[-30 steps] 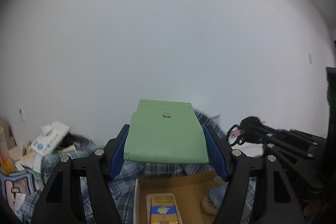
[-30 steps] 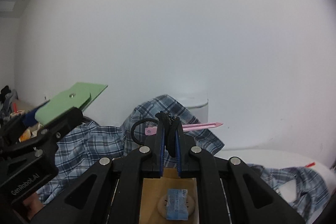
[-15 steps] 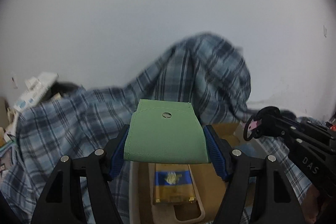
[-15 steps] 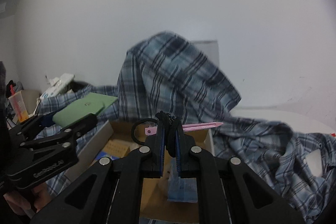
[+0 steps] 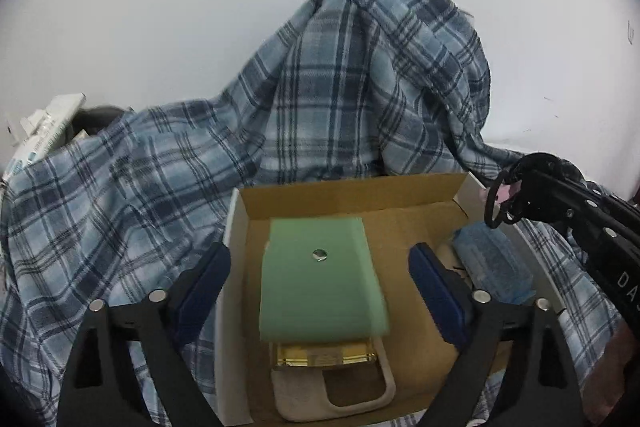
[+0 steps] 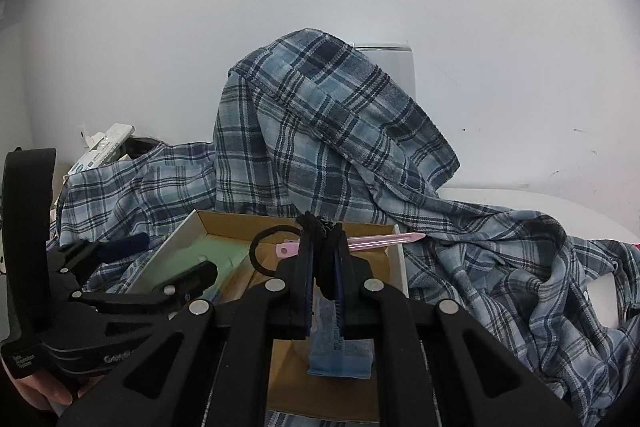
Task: Organize soft objects
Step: 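Lower the green pouch onto the gold pack and open the left gripper, then lower the hair ties into the box beside the blue packet and open the right gripper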
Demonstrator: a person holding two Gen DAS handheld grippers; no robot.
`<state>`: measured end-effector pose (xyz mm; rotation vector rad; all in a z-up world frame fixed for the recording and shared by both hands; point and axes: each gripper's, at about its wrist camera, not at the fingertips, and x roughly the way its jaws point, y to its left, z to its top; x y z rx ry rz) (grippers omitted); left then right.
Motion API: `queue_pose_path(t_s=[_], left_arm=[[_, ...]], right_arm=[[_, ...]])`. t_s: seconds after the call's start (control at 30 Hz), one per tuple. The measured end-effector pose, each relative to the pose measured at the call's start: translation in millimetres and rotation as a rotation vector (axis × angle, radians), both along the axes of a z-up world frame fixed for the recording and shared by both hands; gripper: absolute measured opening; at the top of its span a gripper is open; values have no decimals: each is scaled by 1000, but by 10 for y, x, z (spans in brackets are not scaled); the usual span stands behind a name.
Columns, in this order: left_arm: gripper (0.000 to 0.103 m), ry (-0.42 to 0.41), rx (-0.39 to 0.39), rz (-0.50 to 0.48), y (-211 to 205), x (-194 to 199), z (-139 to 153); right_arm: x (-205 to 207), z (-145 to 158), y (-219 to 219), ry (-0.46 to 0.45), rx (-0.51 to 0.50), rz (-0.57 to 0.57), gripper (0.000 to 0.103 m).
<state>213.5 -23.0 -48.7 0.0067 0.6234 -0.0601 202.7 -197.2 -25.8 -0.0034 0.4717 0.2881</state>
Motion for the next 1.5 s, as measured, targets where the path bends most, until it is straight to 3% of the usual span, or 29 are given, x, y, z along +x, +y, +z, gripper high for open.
queue_pose_path(t_s=[0.37,0.43,0.47,0.5,0.57,0.73,1.1,1.33,1.5], left_arm=[[93,-103,-67,33,126,-162,165],[93,-122,-72,38,146,-187,198],[93,-127,-76,39,154,-196,209],[93,-134,-79,39,160,-208,220],[93,-140,-77,36,157,-223,226],[93,-142,-83,18,130,-261,236],[93,-235,-87,2,97,-434,413],[93,-325,-69,-13,56,-613,618],[93,-381,-82,-36,31,-779,838]], right_arm=[[47,-11,-49,17,13,-9,8],[56,-20,-45,23,12,-10,12],[67,-28,-48,32,18,-7,23],[87,-40,-57,45,25,-4,47],[123,-69,-76,70,37,2,71],[72,-26,-111,34,55,-3,71],[26,117,-195,33,133,43,71],[-106,436,-333,-54,168,40,71],[-176,655,-387,-103,135,19,71]])
